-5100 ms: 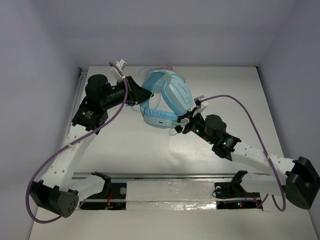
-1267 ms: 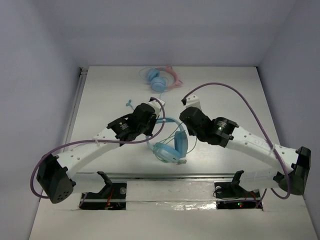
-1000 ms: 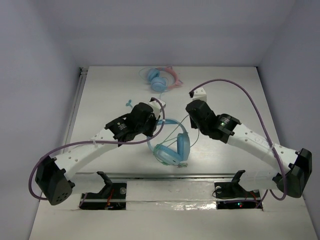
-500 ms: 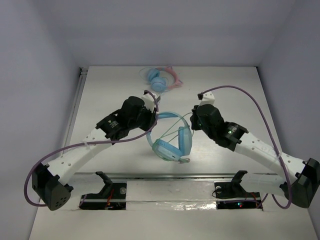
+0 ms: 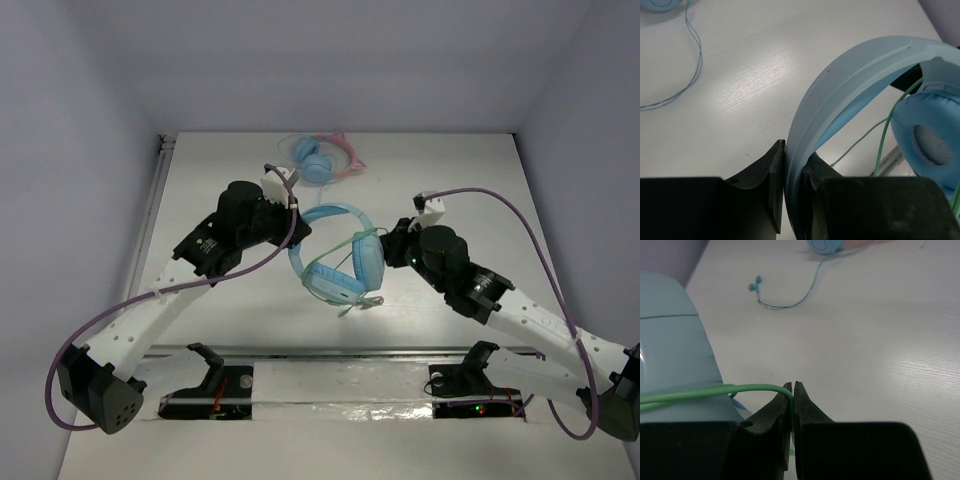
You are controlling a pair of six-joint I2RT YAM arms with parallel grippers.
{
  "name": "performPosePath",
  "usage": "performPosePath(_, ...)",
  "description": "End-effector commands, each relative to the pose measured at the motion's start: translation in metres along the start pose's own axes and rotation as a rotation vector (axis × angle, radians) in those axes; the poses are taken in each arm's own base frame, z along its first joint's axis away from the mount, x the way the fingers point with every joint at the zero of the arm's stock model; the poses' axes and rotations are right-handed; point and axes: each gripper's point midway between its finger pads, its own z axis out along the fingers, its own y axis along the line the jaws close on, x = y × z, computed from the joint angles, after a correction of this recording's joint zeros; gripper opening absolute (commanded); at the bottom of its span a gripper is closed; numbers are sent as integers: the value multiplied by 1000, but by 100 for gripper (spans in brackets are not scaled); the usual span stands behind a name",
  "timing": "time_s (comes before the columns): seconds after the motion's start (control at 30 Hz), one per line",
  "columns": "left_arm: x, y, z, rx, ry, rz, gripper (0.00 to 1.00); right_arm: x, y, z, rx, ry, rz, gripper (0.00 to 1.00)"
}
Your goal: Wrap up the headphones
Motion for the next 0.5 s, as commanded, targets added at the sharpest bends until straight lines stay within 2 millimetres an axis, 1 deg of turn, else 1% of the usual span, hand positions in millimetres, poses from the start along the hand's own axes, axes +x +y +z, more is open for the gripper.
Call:
performPosePath(0.0,-62,-50,-28,262,-195,-41,0,-11,13,0,-80,-64,65,0)
performPosePath(0.03,-63,-48,-28,264,-197,-53,0,-6,13,1,-91,-56,65,0)
performPosePath(0.07,-66,-51,-28,279,-205,-65,0,-12,19,0,-123,-82,80,1)
performPosePath(0.13,-70,-53,-31,297,-221,-80,0,-9,25,-1,-164,-83,97,2)
performPosePath(0.17,-77,-52,-33,303,-249,-86,0,-6,24,1,-175,-98,109,5)
performPosePath(0.2,-80,-56,-35,317,-254,-105,0,-4,24,1,-192,-127,137,9)
performPosePath(0.23,-80,-57,-36,326,-255,-116,0,-5,24,1,-195,-129,143,9)
performPosePath(0.27,-86,-61,-38,344,-278,-116,0,-10,27,1,-220,-168,157,12)
performPosePath(0.3,-88,-62,-39,348,-287,-125,0,1,22,3,-215,-159,162,13)
performPosePath(0.33,-90,-63,-42,349,-295,-138,0,5,21,6,-213,-158,166,14)
performPosePath(0.37,-90,-61,-42,336,-297,-146,0,2,24,6,-229,-176,177,16)
performPosePath(0.43,-94,-59,-43,321,-311,-158,0,11,21,12,-225,-166,179,18)
performPosePath(0.47,-95,-59,-44,322,-313,-163,0,10,25,13,-244,-176,182,18)
